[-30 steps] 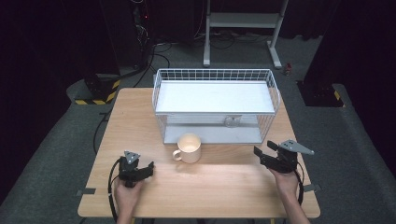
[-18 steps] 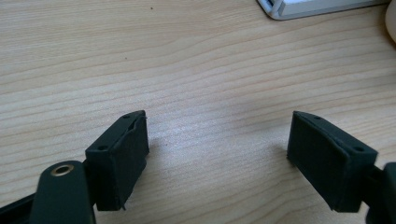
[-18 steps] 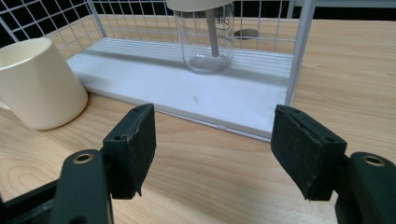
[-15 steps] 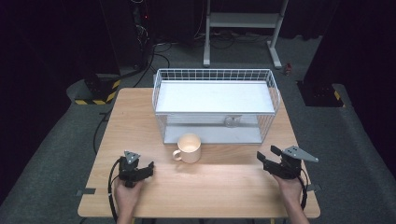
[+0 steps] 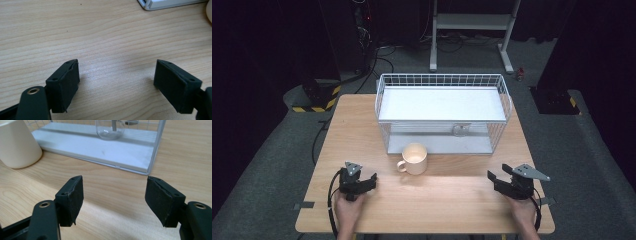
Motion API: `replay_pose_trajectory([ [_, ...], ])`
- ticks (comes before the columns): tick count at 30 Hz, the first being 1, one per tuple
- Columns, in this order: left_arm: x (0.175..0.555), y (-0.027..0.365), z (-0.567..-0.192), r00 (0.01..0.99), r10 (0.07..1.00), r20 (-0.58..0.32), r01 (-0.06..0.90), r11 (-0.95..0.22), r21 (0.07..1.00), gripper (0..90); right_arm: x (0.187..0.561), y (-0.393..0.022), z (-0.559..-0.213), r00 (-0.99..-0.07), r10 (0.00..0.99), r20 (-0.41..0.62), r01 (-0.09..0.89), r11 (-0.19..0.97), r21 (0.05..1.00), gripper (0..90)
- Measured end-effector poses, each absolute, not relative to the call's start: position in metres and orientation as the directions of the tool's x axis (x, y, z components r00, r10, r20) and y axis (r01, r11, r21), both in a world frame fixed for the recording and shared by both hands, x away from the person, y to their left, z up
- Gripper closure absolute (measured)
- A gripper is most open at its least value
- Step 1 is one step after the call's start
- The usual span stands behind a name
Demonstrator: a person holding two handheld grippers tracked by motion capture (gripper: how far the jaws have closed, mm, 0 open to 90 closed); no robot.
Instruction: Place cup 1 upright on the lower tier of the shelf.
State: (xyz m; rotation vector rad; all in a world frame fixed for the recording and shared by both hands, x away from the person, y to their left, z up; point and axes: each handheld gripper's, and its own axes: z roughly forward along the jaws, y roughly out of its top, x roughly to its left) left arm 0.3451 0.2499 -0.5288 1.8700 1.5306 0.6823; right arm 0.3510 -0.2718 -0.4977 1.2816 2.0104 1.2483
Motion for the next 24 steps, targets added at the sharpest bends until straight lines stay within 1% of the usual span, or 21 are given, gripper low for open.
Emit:
replay_pose_trajectory([
  [6,0.345,0.250,-0.529,0.194,0.981,0.006,0.660,-0.135,0.739,20.6,0.349,-0.271,-0.506,-0.460,0.884,0.082,0.502,0.183,0.845,30.6],
  [9,0.345,0.250,-0.529,0.210,0.978,0.010,0.657,-0.148,0.739,20.4,0.349,-0.271,-0.510,-0.452,0.888,0.080,0.517,0.188,0.835,30.9],
  [15,0.346,0.249,-0.529,0.227,0.974,0.006,0.659,-0.158,0.736,17.8,0.352,-0.269,-0.518,-0.451,0.890,0.063,0.560,0.228,0.796,30.9],
  [16,0.346,0.249,-0.529,0.227,0.974,0.006,0.659,-0.158,0.736,17.8,0.353,-0.268,-0.518,-0.452,0.890,0.060,0.568,0.236,0.788,30.9],
  [18,0.346,0.249,-0.529,0.228,0.974,0.006,0.658,-0.158,0.737,17.5,0.355,-0.267,-0.521,-0.464,0.885,0.021,0.581,0.286,0.762,30.7],
  [19,0.346,0.249,-0.529,0.224,0.974,0.005,0.658,-0.155,0.737,17.5,0.355,-0.267,-0.521,-0.464,0.885,0.021,0.581,0.286,0.762,30.7],
  [20,0.347,0.250,-0.529,0.223,0.975,0.004,0.663,-0.155,0.733,17.3,0.357,-0.266,-0.523,-0.467,0.884,0.005,0.596,0.310,0.741,30.7],
  [24,0.347,0.249,-0.528,0.216,0.976,0.006,0.671,-0.153,0.725,17.1,0.358,-0.265,-0.523,-0.471,0.882,-0.005,0.607,0.327,0.724,30.2],
])
